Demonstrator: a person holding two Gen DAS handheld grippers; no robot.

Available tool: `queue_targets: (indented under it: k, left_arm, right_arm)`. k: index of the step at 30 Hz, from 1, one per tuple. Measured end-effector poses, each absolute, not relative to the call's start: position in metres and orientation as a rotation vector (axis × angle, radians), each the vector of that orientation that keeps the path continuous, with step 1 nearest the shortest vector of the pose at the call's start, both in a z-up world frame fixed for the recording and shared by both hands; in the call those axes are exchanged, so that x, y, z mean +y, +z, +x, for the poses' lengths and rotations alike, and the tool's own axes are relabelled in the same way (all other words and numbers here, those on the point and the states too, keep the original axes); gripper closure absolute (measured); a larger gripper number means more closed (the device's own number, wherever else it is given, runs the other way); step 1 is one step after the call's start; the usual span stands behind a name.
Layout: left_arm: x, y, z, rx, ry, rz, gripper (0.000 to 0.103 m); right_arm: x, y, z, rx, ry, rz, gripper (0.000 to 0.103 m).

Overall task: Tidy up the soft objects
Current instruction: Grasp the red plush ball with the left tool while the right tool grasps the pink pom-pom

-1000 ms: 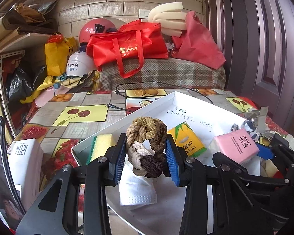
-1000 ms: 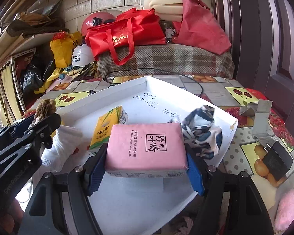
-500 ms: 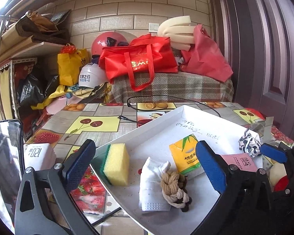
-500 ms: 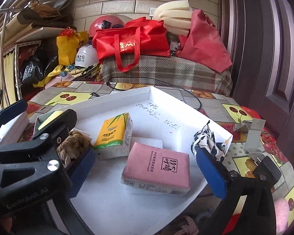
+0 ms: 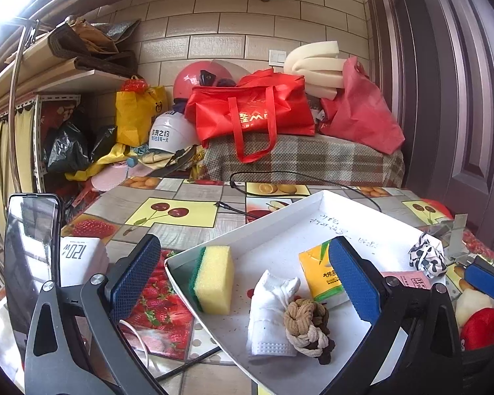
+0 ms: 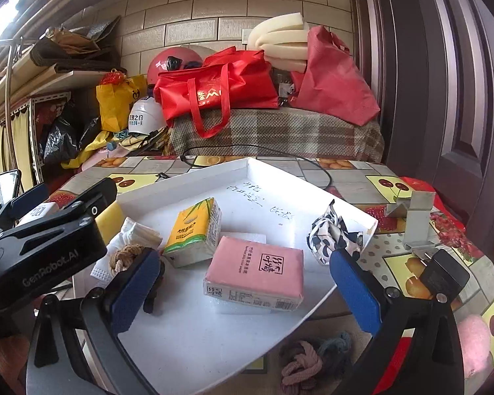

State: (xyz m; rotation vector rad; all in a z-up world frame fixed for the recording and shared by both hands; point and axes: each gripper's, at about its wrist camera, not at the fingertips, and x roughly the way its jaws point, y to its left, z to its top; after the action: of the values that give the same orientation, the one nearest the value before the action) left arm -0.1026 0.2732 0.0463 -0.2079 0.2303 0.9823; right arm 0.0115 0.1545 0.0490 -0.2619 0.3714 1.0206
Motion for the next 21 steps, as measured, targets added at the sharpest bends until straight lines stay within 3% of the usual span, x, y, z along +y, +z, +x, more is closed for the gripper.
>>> queue_targets:
  k: [13,21]
  left_arm:
    - [0.221,0.045,-0.118,0.235,0.852,-0.198,0.000]
    - [0.195,0.044,-0.105,0.298,0.717,-0.180,0.000]
  right_arm:
    - [0.057,0.057,-0.001,0.295,1.044,-0.168,0.000]
    - [-0.008,0.055,0.058,0.384,0.837,-0.088,0.000]
